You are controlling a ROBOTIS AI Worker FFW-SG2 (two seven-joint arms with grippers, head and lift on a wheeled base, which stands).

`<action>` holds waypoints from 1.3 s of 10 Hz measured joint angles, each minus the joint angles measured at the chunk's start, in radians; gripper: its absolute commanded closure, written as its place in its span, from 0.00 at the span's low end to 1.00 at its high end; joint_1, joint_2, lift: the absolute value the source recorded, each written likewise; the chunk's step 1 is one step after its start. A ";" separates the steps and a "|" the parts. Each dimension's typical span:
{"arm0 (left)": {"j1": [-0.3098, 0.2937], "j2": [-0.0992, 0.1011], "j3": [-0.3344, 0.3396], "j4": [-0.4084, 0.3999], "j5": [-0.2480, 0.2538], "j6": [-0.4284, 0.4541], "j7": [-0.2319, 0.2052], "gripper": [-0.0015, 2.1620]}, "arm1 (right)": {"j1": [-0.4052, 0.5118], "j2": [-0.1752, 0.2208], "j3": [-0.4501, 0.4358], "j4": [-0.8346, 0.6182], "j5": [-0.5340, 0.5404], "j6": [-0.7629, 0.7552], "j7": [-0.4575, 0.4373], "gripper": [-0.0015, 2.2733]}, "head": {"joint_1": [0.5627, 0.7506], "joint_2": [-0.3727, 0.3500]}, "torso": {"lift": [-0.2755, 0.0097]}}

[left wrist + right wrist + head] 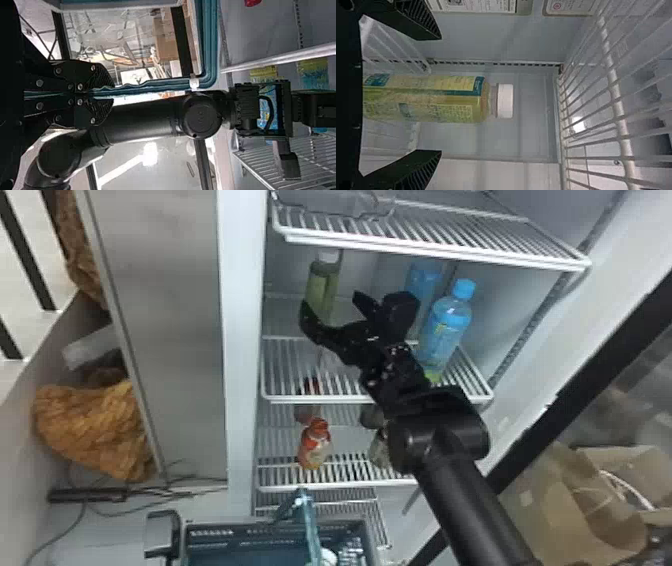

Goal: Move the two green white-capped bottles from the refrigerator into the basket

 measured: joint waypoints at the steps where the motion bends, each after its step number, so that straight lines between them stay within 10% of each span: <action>1: -0.004 0.000 -0.005 0.002 0.000 0.000 0.000 0.54 | -0.041 0.003 0.006 0.053 -0.001 -0.005 -0.002 0.00 | 0.70 0.18 | 0.95; 6: -0.019 -0.002 -0.012 0.011 0.000 -0.001 0.000 0.54 | -0.162 0.003 0.063 0.187 -0.002 -0.034 -0.014 0.00 | 0.70 0.20 | 0.95; 10: -0.029 -0.003 -0.018 0.014 0.003 -0.005 0.000 0.54 | -0.213 0.003 0.107 0.262 -0.019 -0.017 -0.027 0.33 | 0.70 0.22 | 0.95; 13: -0.027 -0.003 -0.018 0.014 0.006 -0.007 0.000 0.54 | -0.213 0.004 0.115 0.264 -0.033 -0.010 -0.035 0.39 | 0.70 0.22 | 0.95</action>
